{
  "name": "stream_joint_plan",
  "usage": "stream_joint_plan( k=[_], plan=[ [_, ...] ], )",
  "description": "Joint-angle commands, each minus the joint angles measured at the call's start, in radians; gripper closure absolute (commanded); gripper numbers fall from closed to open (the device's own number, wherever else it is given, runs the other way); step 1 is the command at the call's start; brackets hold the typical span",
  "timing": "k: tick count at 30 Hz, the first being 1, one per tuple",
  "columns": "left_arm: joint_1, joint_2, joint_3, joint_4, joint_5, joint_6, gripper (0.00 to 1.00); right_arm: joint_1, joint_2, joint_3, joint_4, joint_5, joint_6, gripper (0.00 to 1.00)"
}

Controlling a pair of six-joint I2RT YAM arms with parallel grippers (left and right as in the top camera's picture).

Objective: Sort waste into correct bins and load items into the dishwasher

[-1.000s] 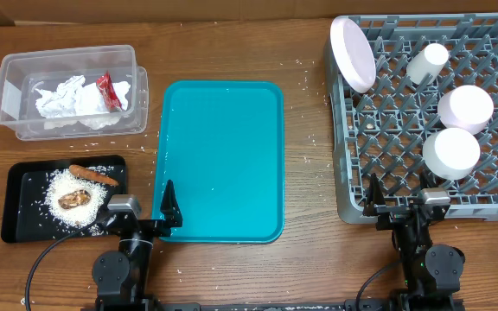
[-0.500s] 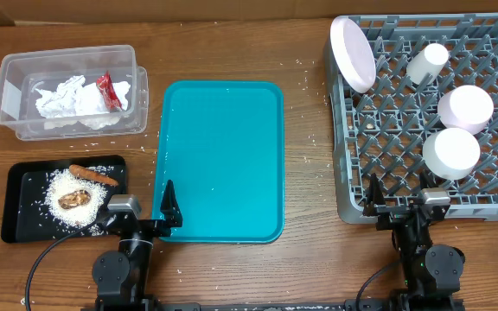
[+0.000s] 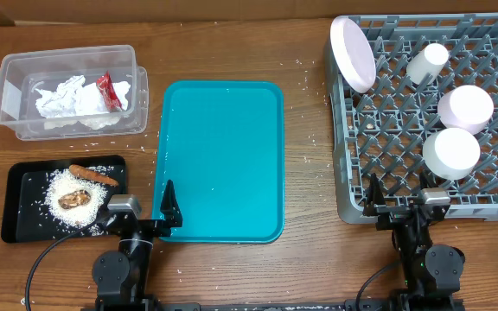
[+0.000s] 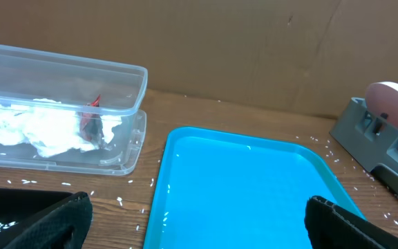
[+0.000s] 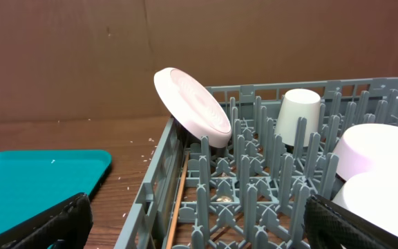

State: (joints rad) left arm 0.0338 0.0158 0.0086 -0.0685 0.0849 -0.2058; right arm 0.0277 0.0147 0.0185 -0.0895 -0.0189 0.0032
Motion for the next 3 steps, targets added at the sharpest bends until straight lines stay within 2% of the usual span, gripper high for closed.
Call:
stream_joint_plan(
  k=[1,3],
  plan=[
    [0.007,-0.011,-0.004,-0.002,-0.008,0.019,0.00,0.006,-0.012,-0.010,0.006,-0.002,0.000,0.00],
    [0.007,-0.011,-0.004,-0.002,-0.008,0.019,0.00,0.006,-0.012,-0.010,0.006,-0.002,0.000,0.00]
  ],
)
